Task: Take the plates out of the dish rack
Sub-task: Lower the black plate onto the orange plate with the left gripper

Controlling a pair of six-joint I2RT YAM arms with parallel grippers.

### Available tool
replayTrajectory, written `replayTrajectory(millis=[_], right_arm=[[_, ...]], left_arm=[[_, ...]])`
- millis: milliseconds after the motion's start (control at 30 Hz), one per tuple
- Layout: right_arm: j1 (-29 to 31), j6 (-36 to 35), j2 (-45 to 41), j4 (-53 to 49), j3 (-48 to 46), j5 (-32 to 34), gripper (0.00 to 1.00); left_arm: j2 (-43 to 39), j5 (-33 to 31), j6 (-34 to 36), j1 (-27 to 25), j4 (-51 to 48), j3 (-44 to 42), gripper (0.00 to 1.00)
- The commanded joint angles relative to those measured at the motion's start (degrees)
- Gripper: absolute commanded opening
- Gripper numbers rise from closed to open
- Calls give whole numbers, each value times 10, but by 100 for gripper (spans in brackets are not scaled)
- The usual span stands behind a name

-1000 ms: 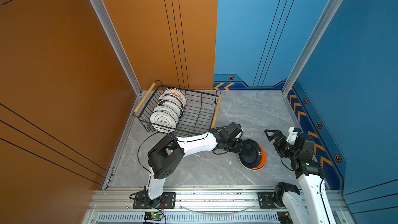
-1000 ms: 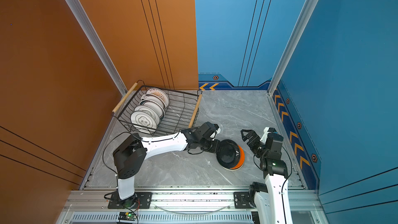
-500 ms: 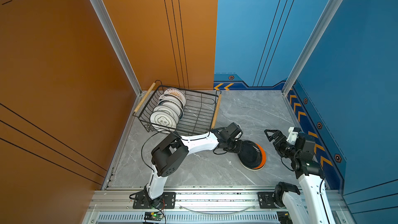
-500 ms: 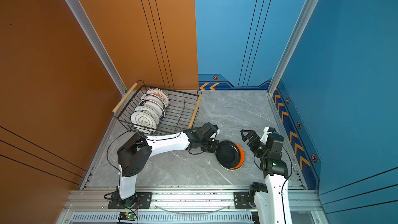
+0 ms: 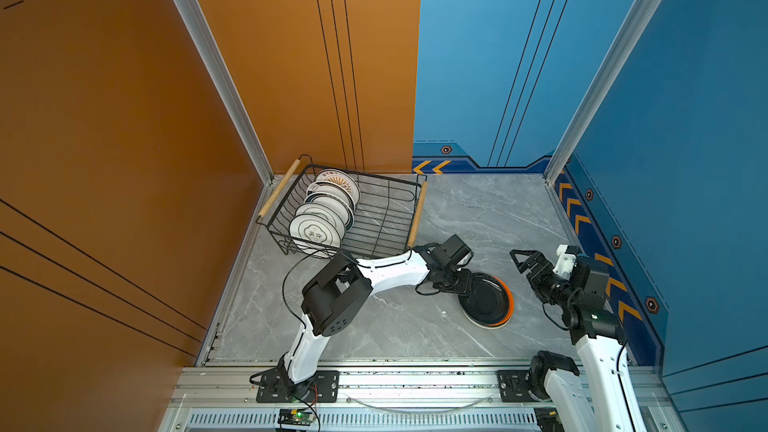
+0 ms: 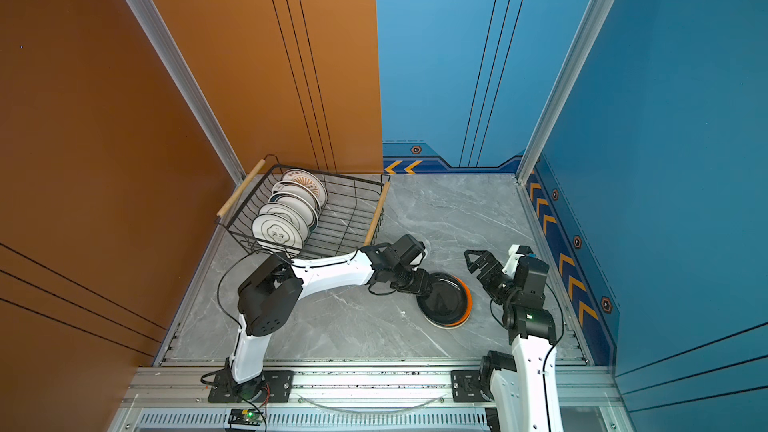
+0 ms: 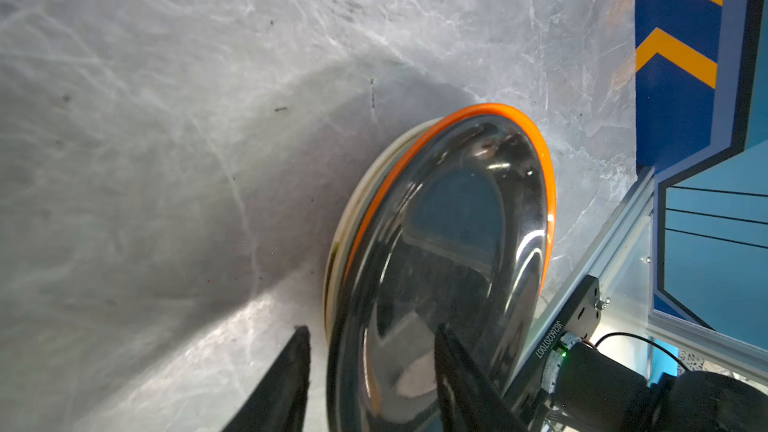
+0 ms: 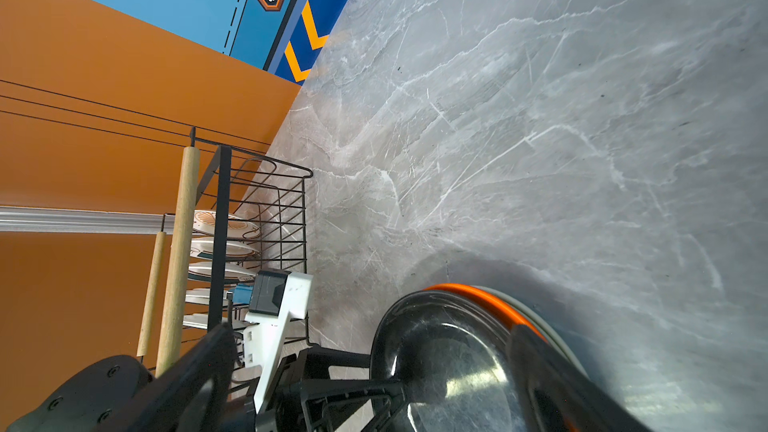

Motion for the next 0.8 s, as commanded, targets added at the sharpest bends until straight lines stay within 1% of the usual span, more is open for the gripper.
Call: replayTrajectory(millis=[0,367,467,500,767], right_arm=[[-7,-19,-5,3,2,-8,100],[-11,-31,6,1,1,-12,100],[-13,-34,10,0,1,-14,100],[-13,-37,11,0,0,-15,100],[-14,-50,24,-1,2,-25,100]], left_arm=[[10,-21,26,0,-53,29,52],[53,-65,64,-28,-165,119,56],[55,-78,68,-33,-176,128,62],[54,-82,70,-34,-179,129,62],[79,-111,87,-50,-240,186,64]])
